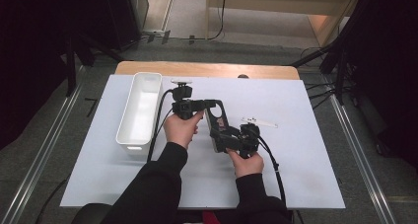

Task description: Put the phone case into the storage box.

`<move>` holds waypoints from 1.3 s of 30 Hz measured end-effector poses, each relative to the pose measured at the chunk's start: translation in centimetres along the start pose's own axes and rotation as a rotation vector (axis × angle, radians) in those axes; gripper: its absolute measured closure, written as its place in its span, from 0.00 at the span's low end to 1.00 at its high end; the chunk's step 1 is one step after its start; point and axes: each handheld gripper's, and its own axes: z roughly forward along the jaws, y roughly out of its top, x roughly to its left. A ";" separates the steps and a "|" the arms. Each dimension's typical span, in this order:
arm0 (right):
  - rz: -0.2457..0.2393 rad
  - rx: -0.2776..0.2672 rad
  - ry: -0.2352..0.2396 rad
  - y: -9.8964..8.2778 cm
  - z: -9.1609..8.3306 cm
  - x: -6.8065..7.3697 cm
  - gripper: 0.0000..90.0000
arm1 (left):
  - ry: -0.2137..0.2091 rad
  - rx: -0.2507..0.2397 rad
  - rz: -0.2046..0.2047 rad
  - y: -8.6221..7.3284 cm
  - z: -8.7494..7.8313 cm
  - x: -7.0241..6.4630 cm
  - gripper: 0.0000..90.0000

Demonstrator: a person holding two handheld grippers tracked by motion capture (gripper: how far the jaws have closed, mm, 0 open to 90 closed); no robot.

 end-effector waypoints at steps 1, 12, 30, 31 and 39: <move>0.000 -0.001 -0.001 0.0 0.0 0.0 0.12 | 0.002 -0.003 -0.001 0.0 0.0 0.0 0.72; -0.013 0.004 -0.023 -0.2 0.2 0.2 0.12 | -0.034 0.002 -0.049 -0.2 0.2 0.8 0.78; -0.024 0.006 -0.023 -0.4 0.7 0.4 0.12 | -0.100 -0.023 -0.065 -0.2 -0.3 0.5 0.85; -0.027 0.005 -0.024 -0.4 0.7 0.4 0.12 | -0.108 -0.023 -0.072 -0.2 -0.3 0.5 0.85; -0.042 -0.003 -0.026 -0.3 0.8 0.6 0.12 | -0.140 -0.030 -0.079 -0.1 -0.5 0.3 0.88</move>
